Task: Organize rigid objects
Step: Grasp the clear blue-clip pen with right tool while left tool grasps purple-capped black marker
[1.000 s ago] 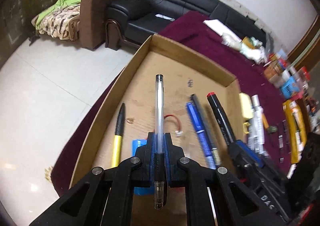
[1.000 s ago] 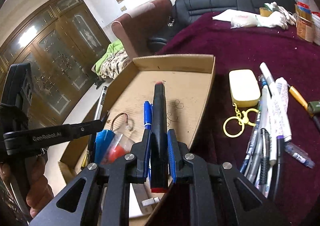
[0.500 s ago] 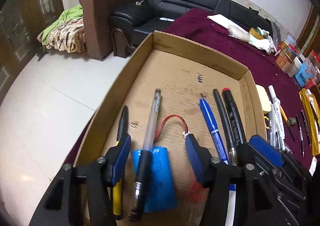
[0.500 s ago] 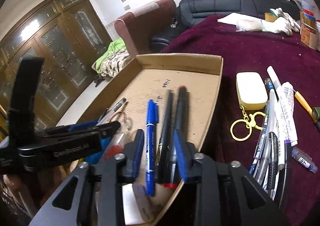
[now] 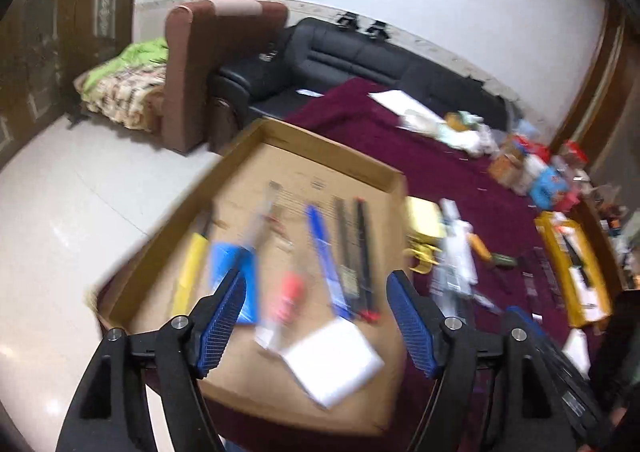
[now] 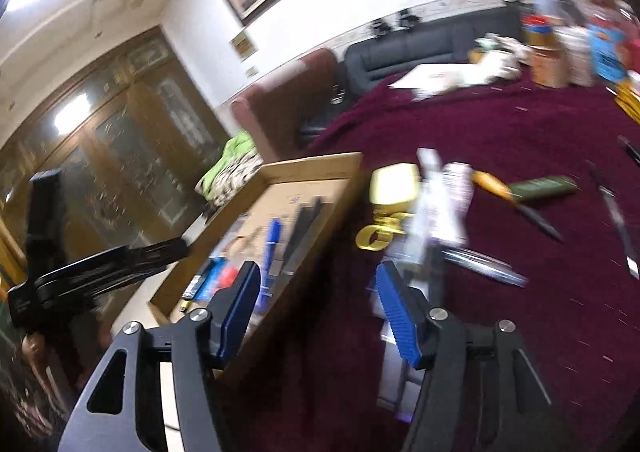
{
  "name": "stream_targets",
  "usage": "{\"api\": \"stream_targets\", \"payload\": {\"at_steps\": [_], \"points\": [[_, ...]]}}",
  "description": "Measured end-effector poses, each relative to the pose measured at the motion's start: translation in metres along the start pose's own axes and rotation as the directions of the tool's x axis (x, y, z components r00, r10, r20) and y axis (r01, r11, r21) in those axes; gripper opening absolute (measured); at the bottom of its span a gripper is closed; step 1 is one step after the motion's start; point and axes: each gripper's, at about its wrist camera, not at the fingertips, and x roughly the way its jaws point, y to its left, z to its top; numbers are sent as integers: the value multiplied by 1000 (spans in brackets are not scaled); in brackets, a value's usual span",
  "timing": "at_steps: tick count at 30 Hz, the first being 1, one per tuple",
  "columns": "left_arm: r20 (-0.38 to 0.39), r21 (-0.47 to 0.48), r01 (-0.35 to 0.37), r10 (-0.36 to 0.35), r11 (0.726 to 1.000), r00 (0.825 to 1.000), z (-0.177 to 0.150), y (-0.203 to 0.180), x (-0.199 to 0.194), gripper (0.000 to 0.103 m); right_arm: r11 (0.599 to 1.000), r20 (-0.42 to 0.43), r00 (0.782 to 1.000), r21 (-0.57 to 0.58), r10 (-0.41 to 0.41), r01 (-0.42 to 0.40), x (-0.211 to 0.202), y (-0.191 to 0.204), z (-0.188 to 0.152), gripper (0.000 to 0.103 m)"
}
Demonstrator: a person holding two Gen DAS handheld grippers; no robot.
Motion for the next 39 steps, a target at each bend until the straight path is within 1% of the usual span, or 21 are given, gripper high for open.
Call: {"api": "stream_targets", "payload": {"at_steps": [2, 4, 6, 8, 10, 11, 12, 15, 17, 18, 20, 21, 25, 26, 27, 29, 30, 32, 35, 38, 39], "points": [[-16, 31, 50, -49, 998, 999, -12, -21, -6, 76, 998, -3, 999, 41, -40, 40, -10, -25, -4, 62], [-33, 73, 68, -66, 995, 997, -22, -43, -8, 76, 993, -10, 997, 92, -76, 77, -19, -50, -9, 62], [-62, 115, 94, -87, 989, 994, -33, -63, -9, 76, 986, -14, 996, 139, -89, 90, -24, -70, -17, 62], [-87, 144, 114, -102, 983, 991, -42, -81, -9, 76, 981, -13, 996, 170, -93, 93, -27, -79, -22, 62], [-112, 164, 130, -112, 978, 987, -49, -90, -8, 76, 981, 14, 997, 178, -77, 73, -33, -80, -22, 62], [-123, 172, 137, -117, 975, 986, -53, -93, -8, 76, 982, 15, 995, 165, -98, 94, -33, -79, -23, 62], [-127, 176, 138, -117, 975, 985, -55, -95, -9, 76, 981, 3, 994, 160, -108, 106, -31, -77, -25, 62], [-142, 183, 138, -113, 973, 983, -61, -93, -6, 76, 979, -33, 995, 174, -97, 101, -25, -79, -24, 62], [-161, 176, 136, -108, 975, 981, -63, -90, 0, 76, 977, -47, 993, 184, -104, 111, -22, -81, -24, 55], [-172, 168, 140, -111, 976, 979, -63, -88, 3, 76, 976, -51, 993, 185, -109, 116, -23, -81, -25, 54], [-183, 151, 153, -125, 977, 975, -64, -83, 6, 76, 975, -71, 991, 181, -115, 126, -20, -81, -26, 42], [-184, 148, 158, -129, 976, 974, -65, -82, 6, 76, 976, -77, 990, 177, -118, 130, -19, -80, -26, 41], [-194, 152, 158, -127, 976, 973, -70, -78, 12, 76, 980, -107, 985, 129, -135, 149, -10, -73, -19, 42], [-203, 150, 160, -128, 976, 971, -71, -76, 15, 76, 983, -122, 982, 97, -145, 157, -5, -71, -15, 44], [-211, 147, 162, -129, 976, 969, -72, -75, 18, 76, 983, -132, 978, 72, -159, 170, 0, -70, -11, 44], [-230, 138, 170, -136, 976, 964, -72, -73, 24, 76, 975, -150, 964, 12, -219, 223, 14, -69, 1, 44], [-224, 140, 174, -140, 975, 964, -72, -73, 23, 76, 972, -163, 959, -10, -231, 233, 21, -71, 8, 44], [-220, 152, 180, -145, 972, 965, -70, -73, 21, 76, 971, -179, 954, -28, -239, 238, 31, -76, 16, 44], [-220, 144, 197, -163, 970, 962, -65, -72, 19, 76, 967, -200, 947, -71, -253, 243, 45, -78, 26, 44], [-219, 140, 210, -177, 968, 960, -62, -72, 18, 76, 969, -243, 940, -120, -238, 214, 59, -75, 23, 44], [-220, 140, 212, -178, 967, 959, -61, -72, 18, 76, 963, -228, 940, -151, -254, 223, 59, -71, 22, 44]]}}
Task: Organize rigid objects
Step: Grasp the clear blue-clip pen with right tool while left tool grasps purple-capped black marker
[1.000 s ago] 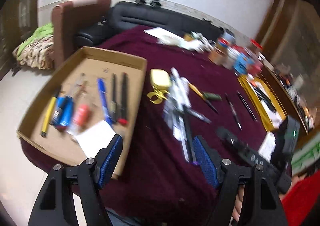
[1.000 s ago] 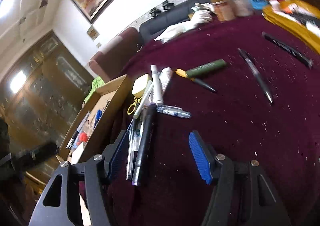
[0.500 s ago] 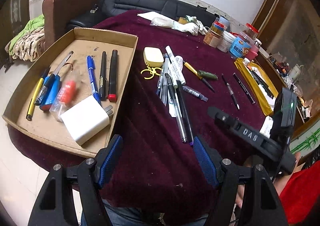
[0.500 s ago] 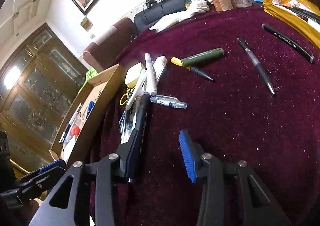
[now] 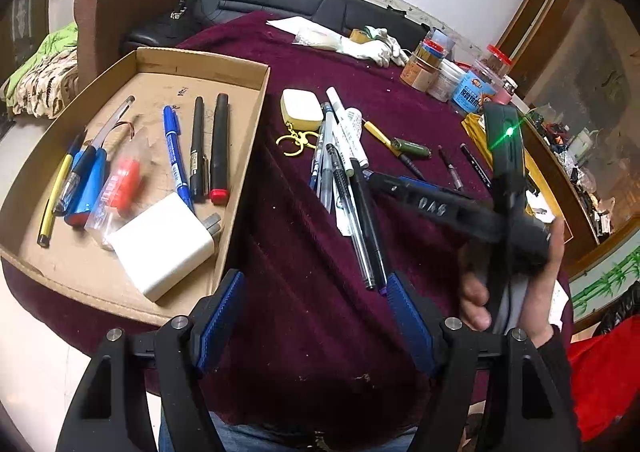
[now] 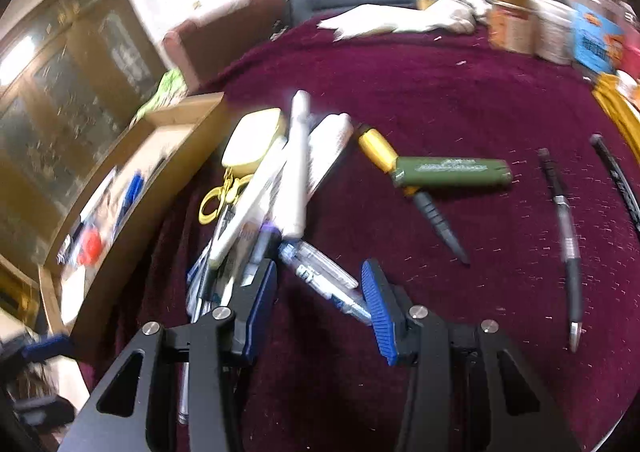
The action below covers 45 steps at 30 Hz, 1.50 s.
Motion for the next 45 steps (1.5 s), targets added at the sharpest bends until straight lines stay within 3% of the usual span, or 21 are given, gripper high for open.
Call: {"api": "stream_targets", "payload": {"at_steps": [1, 3, 5, 11, 14, 17, 19, 20, 23, 27, 29, 31, 33, 34, 38, 43, 45], "points": [[-2, 1, 1, -1, 1000, 1000, 1, 0, 0, 76, 999, -6, 1000, -39, -27, 27, 0, 6, -2, 39], [-6, -1, 1, -1, 1000, 1000, 2, 1, 2, 76, 995, -29, 997, -69, -68, 66, -4, 12, -6, 20], [-12, -6, 2, -2, 1000, 1000, 1, 1, 4, 76, 994, -37, 995, -68, -90, 87, -11, 12, -15, 16], [-31, 11, 22, -22, 1000, 999, 3, -10, 9, 76, 992, -14, 996, 89, -88, 89, -47, -9, -54, 14], [-82, 35, 64, -61, 997, 995, 13, -27, 25, 76, 978, 39, 996, 199, -75, 66, -59, -27, -70, 14], [-120, 38, 104, -99, 994, 988, 30, -44, 44, 76, 970, 56, 991, 220, -118, 103, -62, -29, -72, 14], [-154, 4, 125, -123, 992, 980, 42, -49, 58, 72, 965, 60, 991, 243, -115, 97, -62, -32, -72, 14], [-174, -17, 134, -135, 991, 975, 48, -51, 66, 64, 962, 63, 993, 260, -101, 82, -62, -36, -72, 14], [-231, -57, 112, -122, 992, 965, 60, -57, 91, 51, 958, 68, 995, 281, -73, 51, -63, -40, -73, 14], [-251, -32, 34, -41, 999, 967, 64, -65, 108, 49, 961, 69, 995, 272, -72, 50, -62, -36, -72, 15], [-269, -24, -9, 2, 1000, 963, 62, -66, 116, 42, 962, 70, 995, 269, -70, 48, -62, -36, -72, 15], [-251, -2, -36, 34, 999, 967, 61, -71, 117, 36, 962, 71, 995, 269, -64, 42, -63, -37, -72, 15], [-264, 13, -58, 59, 998, 963, 58, -72, 121, 19, 961, 71, 996, 272, -62, 40, -62, -37, -72, 15], [-266, 10, -79, 79, 997, 961, 55, -71, 123, 16, 961, 71, 996, 272, -62, 41, -62, -38, -72, 15], [-205, 62, -102, 113, 993, 972, 46, -75, 115, 15, 964, 68, 995, 263, -70, 49, -61, -36, -72, 15], [-76, 211, -184, 204, 960, 976, 29, -93, 113, 15, 967, 64, 994, 245, -88, 70, -60, -32, -71, 15], [-68, 174, -144, 158, 974, 985, 27, -86, 109, 14, 968, 64, 993, 237, -98, 80, -60, -30, -71, 15]]}}
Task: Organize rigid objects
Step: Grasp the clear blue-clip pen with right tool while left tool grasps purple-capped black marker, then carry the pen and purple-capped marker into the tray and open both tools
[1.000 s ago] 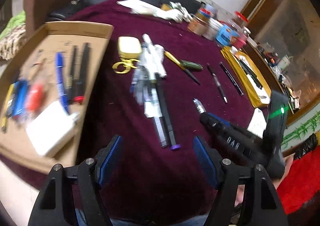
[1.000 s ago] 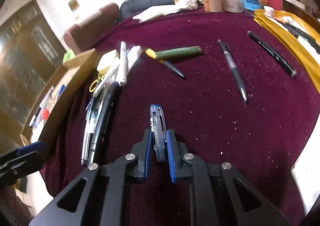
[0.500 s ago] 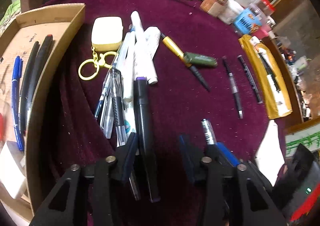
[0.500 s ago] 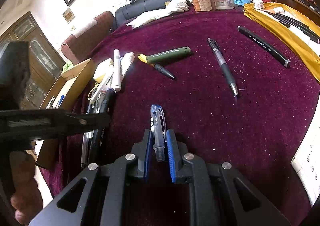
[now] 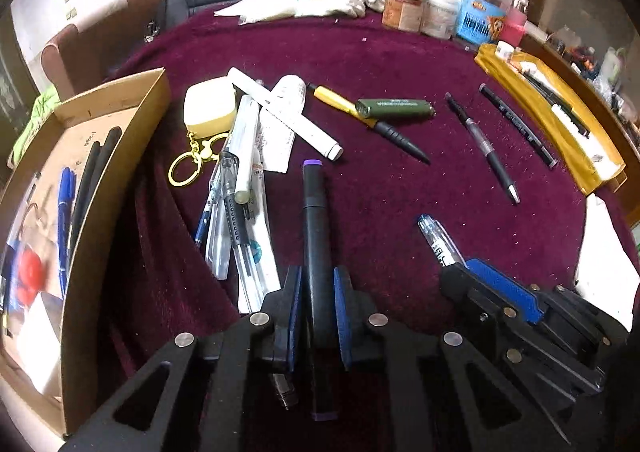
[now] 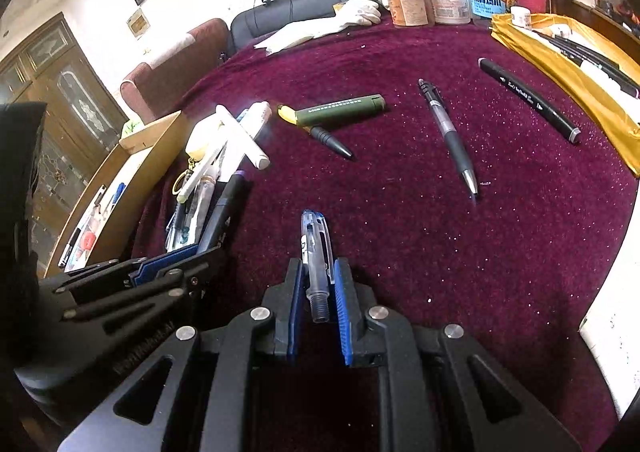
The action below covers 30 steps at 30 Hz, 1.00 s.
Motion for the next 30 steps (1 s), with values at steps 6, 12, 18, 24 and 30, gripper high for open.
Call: {"api": "stream_targets", "payload": {"at_steps": [6, 12, 18, 24, 30], "points": [[10, -200, 257, -260, 945, 965, -11, 48, -42, 14, 998, 39, 999, -65, -9, 12, -6, 11, -3, 14], [52, -229, 370, -368, 900, 928, -27, 74, -94, 14, 989, 117, 993, -140, -29, 45, -17, 26, -8, 14], [121, -255, 357, -337, 898, 934, -42, 107, -125, 14, 987, 95, 982, -9, 161, -161, -29, 27, -15, 14], [157, -303, 310, -273, 901, 949, -46, 144, -129, 14, 953, 62, 955, -117, 289, -280, -40, 95, -15, 14], [208, -377, 285, -220, 881, 953, -48, 196, -142, 14, 918, 32, 930, -174, 367, -357, -43, 134, -19, 14]]}}
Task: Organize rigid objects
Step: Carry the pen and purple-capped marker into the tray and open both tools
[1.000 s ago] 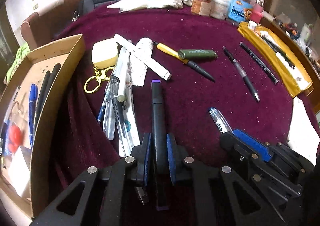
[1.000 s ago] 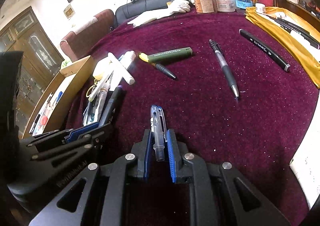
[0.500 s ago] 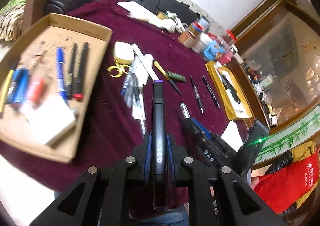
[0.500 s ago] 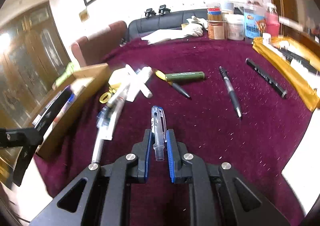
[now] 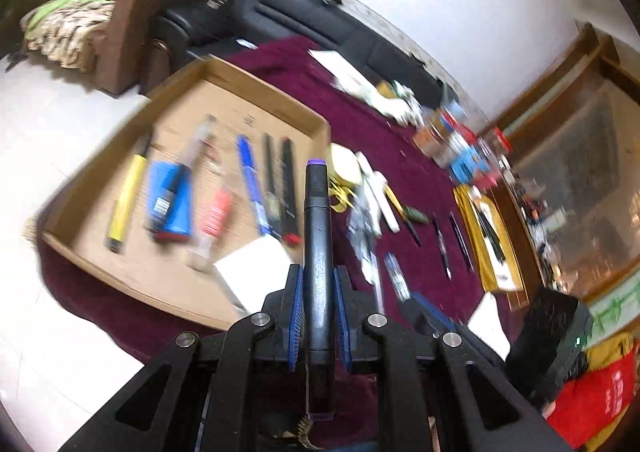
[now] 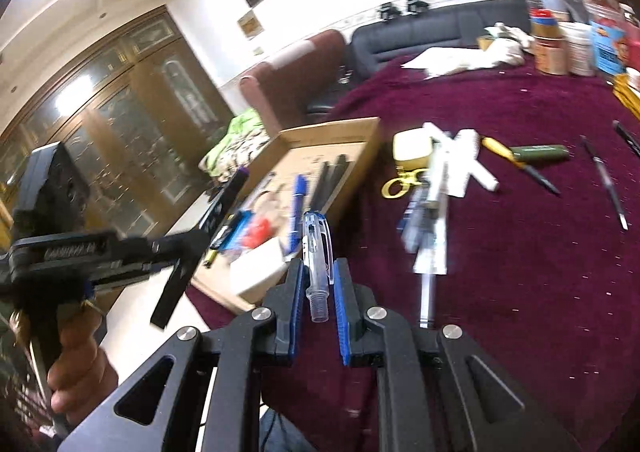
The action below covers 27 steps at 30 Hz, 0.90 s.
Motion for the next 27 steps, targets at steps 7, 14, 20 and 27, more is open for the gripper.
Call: {"api": "stream_targets", "payload": {"at_steps": [7, 14, 20, 27], "points": [[39, -75, -58, 61, 996, 997, 23, 45, -6, 14, 998, -47, 996, 1, 69, -69, 27, 14, 10, 14], [19, -60, -96, 97, 994, 995, 42, 54, 19, 14, 999, -96, 995, -29, 42, -45, 68, 26, 30, 14], [7, 7, -183, 183, 983, 983, 70, 63, 35, 14, 998, -127, 992, -53, -22, 16, 98, 32, 45, 14], [-28, 122, -293, 299, 948, 954, 87, 76, 56, 14, 991, -144, 985, -101, -99, 85, 134, 38, 56, 14]]}}
